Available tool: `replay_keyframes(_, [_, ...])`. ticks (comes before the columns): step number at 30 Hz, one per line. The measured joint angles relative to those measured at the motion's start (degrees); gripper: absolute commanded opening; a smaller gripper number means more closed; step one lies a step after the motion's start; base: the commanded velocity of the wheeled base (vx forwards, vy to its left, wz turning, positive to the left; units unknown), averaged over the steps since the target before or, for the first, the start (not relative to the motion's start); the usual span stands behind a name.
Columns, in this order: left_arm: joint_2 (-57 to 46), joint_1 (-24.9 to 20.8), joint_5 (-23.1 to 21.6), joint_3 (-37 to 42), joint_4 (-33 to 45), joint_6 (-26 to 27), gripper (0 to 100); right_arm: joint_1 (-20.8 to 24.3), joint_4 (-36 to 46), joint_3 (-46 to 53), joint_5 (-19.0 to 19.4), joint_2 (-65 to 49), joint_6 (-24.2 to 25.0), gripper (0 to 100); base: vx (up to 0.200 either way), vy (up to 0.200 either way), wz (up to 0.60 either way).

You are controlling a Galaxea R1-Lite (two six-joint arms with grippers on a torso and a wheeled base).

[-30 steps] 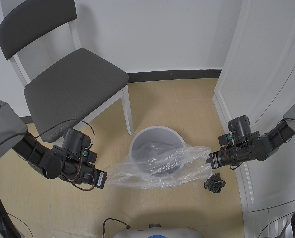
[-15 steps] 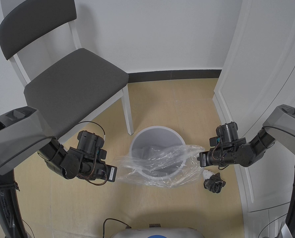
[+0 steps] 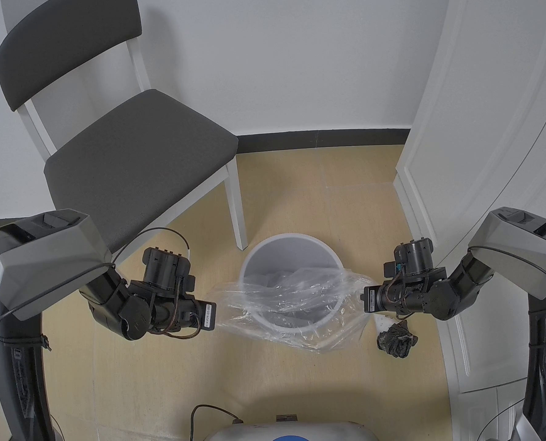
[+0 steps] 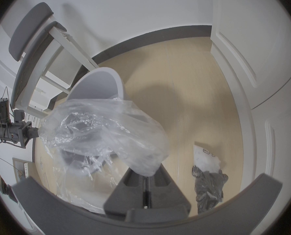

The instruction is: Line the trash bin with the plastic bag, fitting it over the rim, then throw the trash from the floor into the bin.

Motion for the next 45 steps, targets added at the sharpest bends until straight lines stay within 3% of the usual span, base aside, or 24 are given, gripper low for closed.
replay_keyframes(5, [1.0,0.0,0.1,1.4,-3.0,0.0,0,0.0,-4.6,0.5,0.0,1.7,0.7,0,0.000,0.000,0.00])
replay_keyframes(16, [1.4,1.0,-0.2,1.9,-4.0,0.0,0,-0.1,-5.0,0.9,0.2,3.2,0.8,0,0.000,0.000,0.00])
replay_keyframes(17, [1.4,1.1,-0.2,1.9,-4.0,0.0,0,0.0,-5.0,0.9,0.2,3.3,0.8,100,0.000,0.000,0.00])
replay_keyframes(26, [0.9,0.7,-0.5,2.7,-6.4,0.0,0,-0.1,-4.9,1.9,0.9,3.0,0.5,100,0.000,0.000,0.00])
replay_keyframes(34, [0.4,0.3,-1.8,3.8,-7.2,-2.2,0,-2.3,-4.7,4.0,6.4,0.2,0.0,100,0.000,0.000,0.00])
replay_keyframes(35, [0.3,0.2,-2.0,3.9,-7.0,-2.6,100,-2.6,-4.7,4.2,6.9,-0.1,0.0,100,0.000,0.000,0.00])
replay_keyframes(41, [-0.6,0.3,-3.2,4.4,-7.3,-2.9,100,-3.3,-4.7,4.8,7.4,-1.4,-0.3,100,0.000,0.000,0.00])
replay_keyframes(45, [-1.9,0.9,-7.2,5.2,-7.3,-2.8,100,-3.4,-4.7,5.2,7.4,-2.2,-0.8,100,0.000,0.000,0.00])
